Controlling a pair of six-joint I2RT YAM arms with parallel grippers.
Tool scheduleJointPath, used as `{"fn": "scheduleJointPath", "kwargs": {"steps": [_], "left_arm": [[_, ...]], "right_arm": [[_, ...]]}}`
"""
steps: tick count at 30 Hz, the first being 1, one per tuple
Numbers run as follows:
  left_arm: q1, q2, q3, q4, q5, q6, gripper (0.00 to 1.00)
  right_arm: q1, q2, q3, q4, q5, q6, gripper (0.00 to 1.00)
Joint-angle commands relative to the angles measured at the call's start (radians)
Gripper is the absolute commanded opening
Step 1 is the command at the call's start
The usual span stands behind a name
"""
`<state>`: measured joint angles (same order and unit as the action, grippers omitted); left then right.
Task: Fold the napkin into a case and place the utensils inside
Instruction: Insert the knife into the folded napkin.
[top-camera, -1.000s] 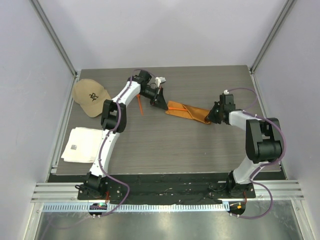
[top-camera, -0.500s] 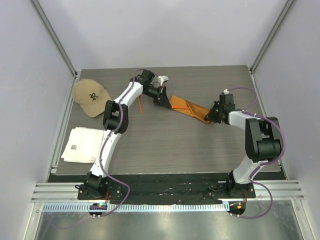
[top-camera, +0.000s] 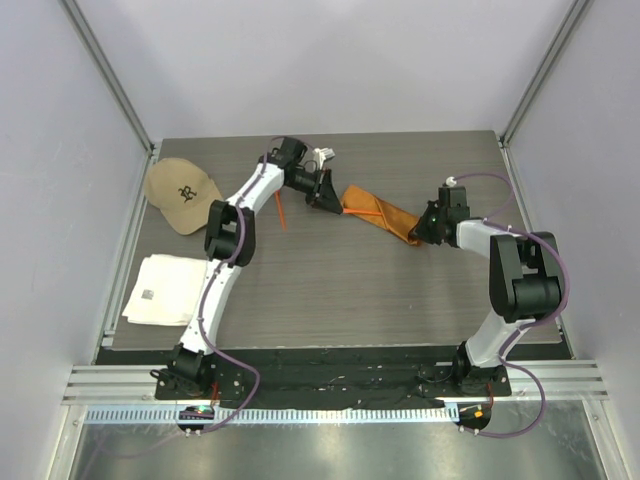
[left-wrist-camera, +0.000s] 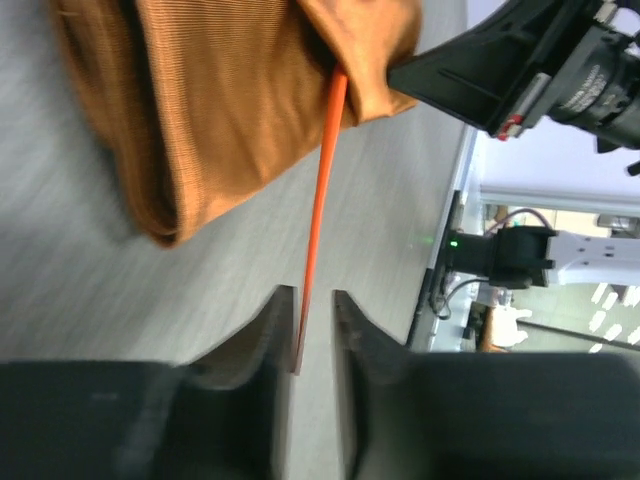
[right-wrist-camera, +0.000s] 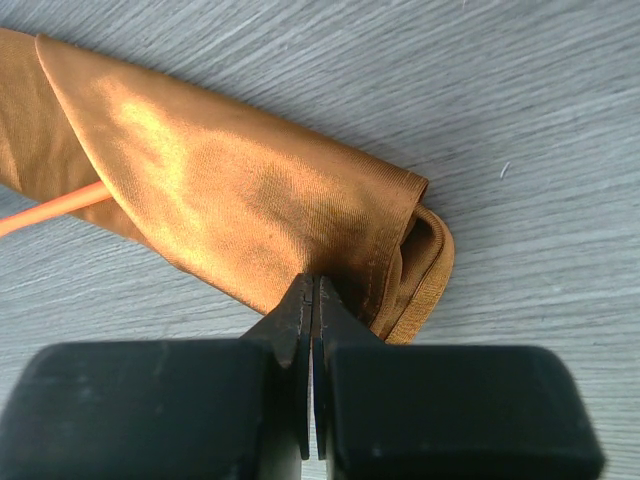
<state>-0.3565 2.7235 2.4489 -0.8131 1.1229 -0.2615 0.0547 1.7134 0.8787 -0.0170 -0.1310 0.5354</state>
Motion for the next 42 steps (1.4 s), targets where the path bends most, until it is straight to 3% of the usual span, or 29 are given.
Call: {"fn": "scheduleJointPath", "kwargs": {"steps": [1, 4, 6, 7, 10, 15, 17, 22, 24, 30, 37, 42], "left_arm": [[0.028, -0.024, -0.004, 0.020, -0.047, -0.025, 0.36], [0.036, -0.071, -0.030, 0.048, -0.104, -0.039, 0.53], [0.040, -0.096, -0.033, 0.048, -0.136, -0.048, 0.71], [0.040, -0.105, -0.031, 0.039, -0.147, -0.042, 0.87], [0.045, -0.171, -0.062, 0.008, -0.271, -0.019, 1.00], [0.050, -0.306, -0.178, -0.020, -0.561, -0.050, 1.00], [0.050, -0.410, -0.311, 0.044, -0.639, -0.123, 0.98], [0.030, -0.666, -0.674, 0.296, -0.744, -0.265, 0.73], [0.001, -0.772, -0.798, 0.356, -0.770, -0.283, 0.63], [-0.093, -1.007, -1.085, 0.492, -0.818, -0.335, 0.59], [-0.170, -1.137, -1.356, 0.676, -0.825, -0.430, 0.57], [-0.173, -1.186, -1.433, 0.716, -0.813, -0.447, 0.55]], "right_arm": [[-0.003, 0.028, 0.013, -0.037, 0.021, -0.025, 0.01], [0.000, 0.015, 0.016, -0.040, 0.022, -0.026, 0.01], [0.004, 0.012, 0.031, -0.046, 0.021, -0.025, 0.01], [0.010, 0.003, 0.039, -0.052, 0.021, -0.026, 0.01], [0.025, -0.014, 0.084, -0.086, 0.031, -0.023, 0.01], [0.057, -0.044, 0.192, -0.127, 0.045, -0.028, 0.01], [0.060, -0.029, 0.236, -0.132, 0.053, -0.035, 0.01], [0.062, 0.133, 0.459, -0.175, 0.024, -0.083, 0.01], [0.063, 0.216, 0.553, -0.181, -0.011, -0.094, 0.01], [0.083, 0.371, 0.752, -0.221, -0.071, -0.110, 0.01], [0.132, 0.495, 0.819, -0.230, -0.110, -0.146, 0.01], [0.162, 0.534, 0.815, -0.232, -0.119, -0.172, 0.01]]}}
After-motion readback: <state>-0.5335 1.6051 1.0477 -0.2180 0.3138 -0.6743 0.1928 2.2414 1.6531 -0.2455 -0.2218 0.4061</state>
